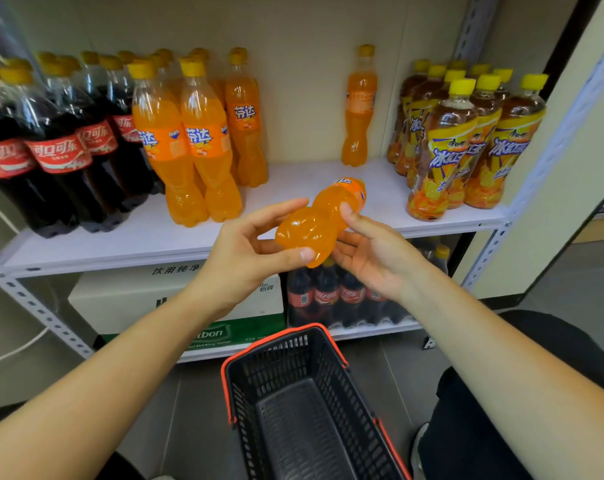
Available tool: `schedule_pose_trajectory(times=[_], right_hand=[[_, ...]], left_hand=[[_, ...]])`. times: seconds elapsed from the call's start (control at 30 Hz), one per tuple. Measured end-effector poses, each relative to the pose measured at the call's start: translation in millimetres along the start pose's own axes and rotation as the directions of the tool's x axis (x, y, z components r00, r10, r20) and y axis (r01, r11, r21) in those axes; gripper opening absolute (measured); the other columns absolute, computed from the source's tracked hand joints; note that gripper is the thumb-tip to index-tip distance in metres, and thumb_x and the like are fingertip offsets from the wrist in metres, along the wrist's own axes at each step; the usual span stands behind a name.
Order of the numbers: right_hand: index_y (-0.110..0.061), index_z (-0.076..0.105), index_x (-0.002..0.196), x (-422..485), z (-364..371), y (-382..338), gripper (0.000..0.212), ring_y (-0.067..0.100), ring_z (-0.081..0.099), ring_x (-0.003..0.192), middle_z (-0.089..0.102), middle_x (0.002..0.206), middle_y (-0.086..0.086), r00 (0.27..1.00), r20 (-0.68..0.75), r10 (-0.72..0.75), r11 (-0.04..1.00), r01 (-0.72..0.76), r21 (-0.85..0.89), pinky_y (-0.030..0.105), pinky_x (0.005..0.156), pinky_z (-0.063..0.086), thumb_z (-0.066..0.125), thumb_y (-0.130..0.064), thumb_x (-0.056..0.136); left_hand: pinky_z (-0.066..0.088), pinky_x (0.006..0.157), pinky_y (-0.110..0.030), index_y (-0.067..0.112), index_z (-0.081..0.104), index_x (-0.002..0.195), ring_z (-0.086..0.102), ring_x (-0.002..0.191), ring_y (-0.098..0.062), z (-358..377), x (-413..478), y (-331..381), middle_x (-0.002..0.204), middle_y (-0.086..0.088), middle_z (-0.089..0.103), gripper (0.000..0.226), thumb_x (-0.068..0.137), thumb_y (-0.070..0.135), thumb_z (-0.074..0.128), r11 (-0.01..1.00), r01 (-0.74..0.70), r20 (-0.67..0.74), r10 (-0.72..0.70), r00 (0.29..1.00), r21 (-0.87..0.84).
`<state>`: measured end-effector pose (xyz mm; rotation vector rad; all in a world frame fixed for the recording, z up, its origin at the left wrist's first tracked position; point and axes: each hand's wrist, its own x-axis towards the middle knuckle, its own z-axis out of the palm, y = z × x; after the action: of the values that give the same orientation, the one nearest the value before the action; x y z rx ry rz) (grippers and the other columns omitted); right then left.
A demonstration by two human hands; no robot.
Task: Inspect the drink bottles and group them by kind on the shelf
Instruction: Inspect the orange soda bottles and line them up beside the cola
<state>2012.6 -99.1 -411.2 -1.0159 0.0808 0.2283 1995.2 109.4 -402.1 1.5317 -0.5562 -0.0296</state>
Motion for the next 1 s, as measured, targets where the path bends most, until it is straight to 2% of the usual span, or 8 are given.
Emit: schedule_pose_trajectory(times=[0.1, 0.17, 0.27, 0.4, 0.57, 0.67, 0.8, 1.0], right_hand=[[-0.007, 0.050, 0.146, 2, 2, 4, 0.073, 0.033, 0.063, 0.126, 0.066, 0.133, 0.022, 0.999, 0.015, 0.028, 0.999, -0.028, 0.029, 0.043, 0.112, 0.047, 0.071, -0.035, 0.082], [-0.009, 0.048, 0.147, 2, 3, 6, 0.074, 0.034, 0.060, 0.130, 0.065, 0.135, 0.022, 0.999, 0.024, 0.036, 0.998, -0.037, 0.047, 0.046, 0.118, 0.041, 0.071, -0.035, 0.082], [-0.013, 0.047, 0.149, 3, 4, 9, 0.075, 0.032, 0.060, 0.131, 0.064, 0.136, 0.022, 0.998, 0.021, 0.052, 0.997, -0.054, 0.060, 0.045, 0.117, 0.041, 0.071, -0.035, 0.082], [-0.017, 0.046, 0.150, 5, 5, 12, 0.074, 0.031, 0.061, 0.129, 0.065, 0.136, 0.020, 0.997, 0.038, 0.060, 0.996, -0.062, 0.062, 0.043, 0.115, 0.044, 0.070, -0.037, 0.082], [-0.017, 0.047, 0.149, 7, 6, 13, 0.075, 0.030, 0.063, 0.126, 0.066, 0.134, 0.018, 0.999, 0.017, 0.031, 0.998, -0.032, 0.046, 0.040, 0.110, 0.049, 0.070, -0.039, 0.082], [-0.016, 0.049, 0.148, 8, 6, 12, 0.073, 0.029, 0.066, 0.123, 0.068, 0.131, 0.016, 1.000, -0.005, 0.010, 0.999, -0.010, 0.037, 0.037, 0.102, 0.055, 0.067, -0.042, 0.083], [-0.020, 0.049, 0.148, 10, 6, 12, 0.073, 0.031, 0.065, 0.124, 0.069, 0.130, 0.016, 1.000, 0.004, 0.011, 1.000, -0.011, 0.001, 0.042, 0.106, 0.052, 0.064, -0.048, 0.083], [-0.016, 0.051, 0.146, 12, 4, 8, 0.063, 0.036, 0.064, 0.125, 0.067, 0.132, 0.020, 0.995, 0.101, 0.026, 0.999, -0.023, -0.033, 0.050, 0.109, 0.049, 0.066, -0.040, 0.090]], left_hand=[[0.062, 0.080, -0.033, 0.032, 0.067, 0.127, 0.077, 0.092, -0.025, 2, 0, 0, 0.126, 0.000, 0.072, 0.066, 0.067, 0.023, 0.095, 0.997, -0.042, -0.044, 0.045, 0.998, 0.060], [0.063, 0.078, -0.035, 0.035, 0.068, 0.123, 0.078, 0.087, -0.027, 1, 1, 0, 0.121, 0.002, 0.073, 0.067, 0.062, 0.033, 0.094, 0.993, -0.047, -0.072, 0.055, 0.996, 0.111], [0.062, 0.072, -0.030, 0.033, 0.070, 0.120, 0.077, 0.084, -0.024, 0, 2, -1, 0.114, 0.006, 0.076, 0.059, 0.067, 0.031, 0.095, 0.991, -0.049, -0.101, 0.062, 0.993, 0.122], [0.059, 0.063, -0.024, 0.031, 0.070, 0.118, 0.073, 0.078, -0.016, -2, 3, 2, 0.105, 0.017, 0.077, 0.041, 0.078, 0.033, 0.076, 0.991, -0.036, -0.126, 0.052, 0.991, 0.128], [0.058, 0.066, -0.021, 0.025, 0.062, 0.130, 0.071, 0.083, -0.004, -4, 3, 3, 0.106, 0.021, 0.076, 0.044, 0.086, 0.030, 0.065, 0.993, -0.044, -0.069, 0.052, 0.996, 0.109], [0.058, 0.074, -0.023, 0.021, 0.057, 0.138, 0.073, 0.092, -0.011, -6, 1, 1, 0.121, 0.013, 0.073, 0.051, 0.088, 0.022, 0.066, 0.996, -0.060, -0.016, 0.061, 0.998, 0.063], [0.062, 0.086, -0.034, 0.026, 0.057, 0.138, 0.076, 0.095, -0.025, -7, 0, -5, 0.125, 0.006, 0.072, 0.060, 0.082, 0.015, 0.075, 0.988, -0.108, 0.046, 0.103, 0.994, 0.107], [0.063, 0.081, -0.040, 0.019, 0.062, 0.132, 0.076, 0.086, -0.027, -17, 4, -10, 0.133, 0.004, 0.066, 0.066, 0.072, 0.009, 0.088, 0.967, -0.139, 0.051, 0.131, 0.990, 0.214]])
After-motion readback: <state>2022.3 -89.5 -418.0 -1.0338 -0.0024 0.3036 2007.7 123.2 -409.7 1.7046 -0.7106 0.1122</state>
